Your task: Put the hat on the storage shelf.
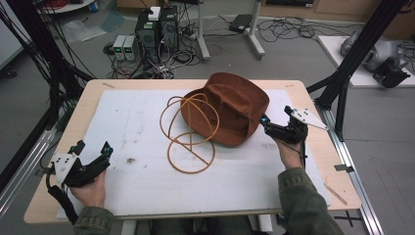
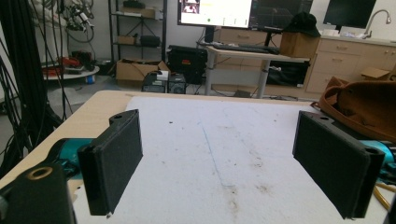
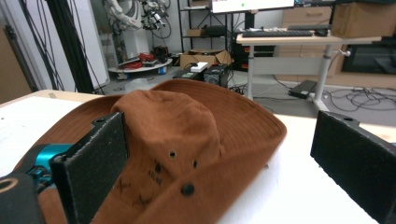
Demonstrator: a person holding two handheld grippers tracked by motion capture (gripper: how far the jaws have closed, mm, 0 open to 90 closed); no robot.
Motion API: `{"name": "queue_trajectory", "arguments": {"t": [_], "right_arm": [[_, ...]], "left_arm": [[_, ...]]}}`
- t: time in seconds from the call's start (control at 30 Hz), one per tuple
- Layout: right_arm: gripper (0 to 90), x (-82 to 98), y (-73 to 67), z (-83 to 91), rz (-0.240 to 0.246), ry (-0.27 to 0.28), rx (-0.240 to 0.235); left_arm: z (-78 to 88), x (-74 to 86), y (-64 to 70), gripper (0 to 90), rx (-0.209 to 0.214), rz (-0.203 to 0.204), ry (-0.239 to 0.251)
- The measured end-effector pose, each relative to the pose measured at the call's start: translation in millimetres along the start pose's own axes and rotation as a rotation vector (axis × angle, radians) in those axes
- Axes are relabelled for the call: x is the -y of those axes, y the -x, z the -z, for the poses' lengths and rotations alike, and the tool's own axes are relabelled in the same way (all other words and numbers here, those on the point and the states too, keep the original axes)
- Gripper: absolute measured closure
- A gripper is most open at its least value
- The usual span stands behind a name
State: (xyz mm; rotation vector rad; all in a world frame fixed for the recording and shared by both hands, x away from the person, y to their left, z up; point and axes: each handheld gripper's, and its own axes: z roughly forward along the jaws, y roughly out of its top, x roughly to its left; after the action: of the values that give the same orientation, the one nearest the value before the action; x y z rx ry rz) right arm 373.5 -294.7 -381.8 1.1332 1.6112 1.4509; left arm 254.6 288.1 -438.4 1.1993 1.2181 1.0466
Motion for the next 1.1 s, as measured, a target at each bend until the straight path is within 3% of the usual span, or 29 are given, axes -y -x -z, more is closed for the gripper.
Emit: {"name": "queue_trajectory", "arguments": {"t": [0.07, 0.17, 0.2, 0.27, 0.37, 0.4, 0.5, 0.6, 0.8, 0.93, 1.0, 1.1], "right_arm": [[3.6, -7.2, -3.3, -14.5, 0.019, -0.011, -0.029], [3.6, -9.9, -6.1, -25.1, 0.026, -0.019, -0.036], [3.6, -9.4, -10.4, -38.7, 0.039, -0.036, -0.048], [3.6, -8.3, -11.4, -43.7, 0.055, -0.045, -0.054], [3.5, 4.3, -14.2, -66.4, 0.112, -0.124, -0.082], [3.5, 4.3, -14.2, -66.4, 0.112, -0.124, -0.082], [3.5, 17.3, -11.1, -79.0, 0.116, -0.194, -0.114], [3.6, 27.7, -12.3, -87.9, 0.155, -0.231, -0.139], [3.6, 34.9, -15.5, -100.6, 0.202, -0.27, -0.14], [4.5, 33.7, -18.0, -107.6, 0.194, -0.297, -0.14], [10.3, 34.3, -18.2, -110.3, 0.187, -0.315, -0.154], [44.4, 33.3, -15.8, -108.6, 0.17, -0.33, -0.162]], "left_arm": [[-1.9, 1.1, -0.3, 16.1, 0.004, 0.01, -0.005], [-3.1, 1.4, 1.0, 16.1, 0.009, 0.001, -0.007], [-3.3, 1.2, 1.7, 16.1, 0.015, -0.002, -0.006], [-3.7, 0.9, 2.0, 16.1, 0.033, -0.004, -0.006], [-4.5, 0.5, 3.0, 16.1, 0.051, -0.008, -0.007], [-4.6, 0.4, 3.1, 16.1, 0.052, -0.009, -0.007], [-4.9, 0.6, 3.0, 16.1, 0.056, -0.008, -0.008], [-5.9, 1.1, 3.0, 16.1, 0.056, -0.006, -0.008], [-9.1, 2.5, 4.9, 16.1, 0.062, -0.007, -0.018], [-11.5, 3.3, 6.5, 16.1, 0.069, -0.008, -0.023], [-12.3, 3.6, 7.0, 16.1, 0.072, -0.008, -0.023], [-12.9, 3.9, 6.8, 16.1, 0.074, -0.011, -0.028]]}}
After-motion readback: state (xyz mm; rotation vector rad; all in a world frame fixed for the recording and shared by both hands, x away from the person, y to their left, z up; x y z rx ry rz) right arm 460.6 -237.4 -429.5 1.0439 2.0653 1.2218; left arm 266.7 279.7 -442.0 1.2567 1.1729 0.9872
